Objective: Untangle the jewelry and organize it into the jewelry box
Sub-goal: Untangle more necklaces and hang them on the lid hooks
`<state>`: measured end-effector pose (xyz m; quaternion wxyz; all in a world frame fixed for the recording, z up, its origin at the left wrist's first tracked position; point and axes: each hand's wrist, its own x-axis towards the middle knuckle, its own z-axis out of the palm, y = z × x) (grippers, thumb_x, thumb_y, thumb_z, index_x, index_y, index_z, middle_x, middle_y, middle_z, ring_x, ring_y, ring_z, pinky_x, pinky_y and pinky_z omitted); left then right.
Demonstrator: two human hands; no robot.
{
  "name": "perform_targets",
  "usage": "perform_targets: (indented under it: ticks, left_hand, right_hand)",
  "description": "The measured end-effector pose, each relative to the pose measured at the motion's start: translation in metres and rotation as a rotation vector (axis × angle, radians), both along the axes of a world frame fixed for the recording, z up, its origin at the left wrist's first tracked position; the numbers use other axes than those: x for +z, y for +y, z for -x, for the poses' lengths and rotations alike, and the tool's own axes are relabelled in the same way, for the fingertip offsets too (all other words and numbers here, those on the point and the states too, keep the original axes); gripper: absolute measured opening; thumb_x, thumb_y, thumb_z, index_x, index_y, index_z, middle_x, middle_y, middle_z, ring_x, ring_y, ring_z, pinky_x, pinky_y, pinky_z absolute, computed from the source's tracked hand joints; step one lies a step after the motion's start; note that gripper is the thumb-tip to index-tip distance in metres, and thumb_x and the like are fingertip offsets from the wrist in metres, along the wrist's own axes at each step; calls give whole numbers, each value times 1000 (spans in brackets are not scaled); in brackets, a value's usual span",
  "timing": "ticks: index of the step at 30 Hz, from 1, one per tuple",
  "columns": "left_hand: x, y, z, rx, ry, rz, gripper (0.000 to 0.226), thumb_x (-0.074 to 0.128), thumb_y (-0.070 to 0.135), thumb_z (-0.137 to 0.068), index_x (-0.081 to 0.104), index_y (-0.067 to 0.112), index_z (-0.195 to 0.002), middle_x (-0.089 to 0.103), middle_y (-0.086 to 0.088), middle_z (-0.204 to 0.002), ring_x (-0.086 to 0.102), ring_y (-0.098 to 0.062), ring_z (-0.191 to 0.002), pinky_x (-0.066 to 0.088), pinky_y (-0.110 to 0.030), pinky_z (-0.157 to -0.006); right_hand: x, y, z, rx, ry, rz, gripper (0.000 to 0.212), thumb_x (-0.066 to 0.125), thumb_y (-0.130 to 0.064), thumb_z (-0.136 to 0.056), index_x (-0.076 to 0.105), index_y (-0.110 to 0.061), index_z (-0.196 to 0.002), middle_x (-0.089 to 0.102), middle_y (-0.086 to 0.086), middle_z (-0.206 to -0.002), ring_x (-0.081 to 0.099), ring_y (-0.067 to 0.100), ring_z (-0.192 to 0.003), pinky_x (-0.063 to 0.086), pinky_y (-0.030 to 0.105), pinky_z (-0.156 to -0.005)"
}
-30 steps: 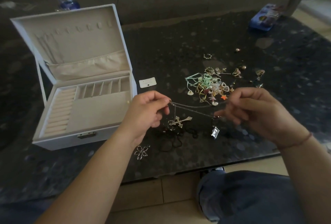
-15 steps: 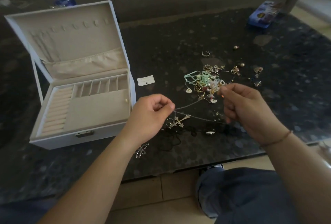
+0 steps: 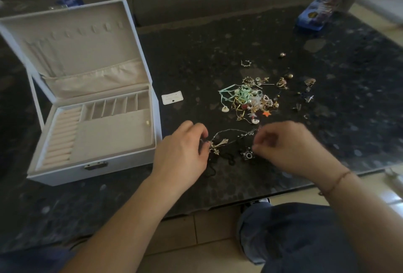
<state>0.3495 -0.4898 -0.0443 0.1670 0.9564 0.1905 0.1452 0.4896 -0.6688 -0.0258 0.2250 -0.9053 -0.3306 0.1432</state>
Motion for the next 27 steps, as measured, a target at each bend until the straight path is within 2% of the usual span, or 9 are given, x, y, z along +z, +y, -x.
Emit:
perform_targets:
  ticks: [3,5,9,13,15,18,21,24,27]
  left_hand:
    - [-5,-6,-2,-46,-20,-116,18,69,30,-88,65,22,-104,51,6,-102,51,-12,-81,41,-20,-53]
    - [-8,-13,-9,-87,-48,-161,21,70,32,-86,67,20,-102,53,3,-103,52,-18,-91,47,-29,-59]
    - [-20,-21,-27,-138,-6,-178,25,68,42,-86,72,25,-103,60,7,-104,51,-22,-103,41,-42,-84]
    - [-28,-20,-33,-108,-33,-96,9,69,37,-87,73,30,-90,64,13,-96,51,-19,-101,25,-39,-85]
    - [-28,-18,-32,-94,-31,-45,7,65,34,-91,70,30,-91,64,15,-96,49,-16,-103,20,-35,-84]
    - [-24,-11,-28,-35,-125,248,7,62,28,-95,68,28,-91,66,15,-89,55,-7,-96,30,-30,-86]
    - [-10,-2,-28,114,-280,780,17,57,13,-98,66,19,-85,63,9,-62,60,-7,-64,46,-22,-69]
    - [3,4,-29,272,-369,1155,21,51,8,-100,63,15,-85,42,7,-47,43,-15,-52,41,-29,-62]
    - [8,9,-26,295,-364,1269,23,50,11,-101,62,12,-82,33,5,-48,30,-13,-49,34,-30,-59]
  right_hand:
    - [-5,6,9,54,-26,186,25,69,-60,-77,56,-42,-88,57,-18,-82,57,7,-80,50,29,-69]
    - [-8,11,11,36,-95,196,28,68,-63,-76,56,-43,-90,55,-18,-86,56,9,-84,48,29,-69]
    - [-12,13,9,49,-35,172,23,73,-45,-78,53,-35,-75,55,-16,-85,56,9,-83,52,31,-70]
    - [-9,6,1,76,47,119,22,73,-23,-83,57,-38,-79,57,-17,-82,53,-2,-76,36,9,-58]
    - [-6,1,-6,102,118,113,21,71,-19,-85,62,-38,-85,60,-18,-83,53,-6,-74,38,5,-57]
    - [0,-9,-16,126,258,108,24,60,-14,-89,70,-33,-80,70,-9,-77,65,7,-68,51,16,-65]
    - [8,-18,-22,61,471,-102,25,49,-20,-80,68,-19,-63,63,2,-58,57,20,-59,47,31,-61]
    - [17,-24,-26,64,638,-334,27,41,-21,-74,59,-13,-56,54,14,-58,50,28,-57,39,37,-62]
    - [19,-27,-26,111,657,-496,29,46,-24,-82,47,-5,-60,45,13,-60,45,27,-57,38,35,-61]
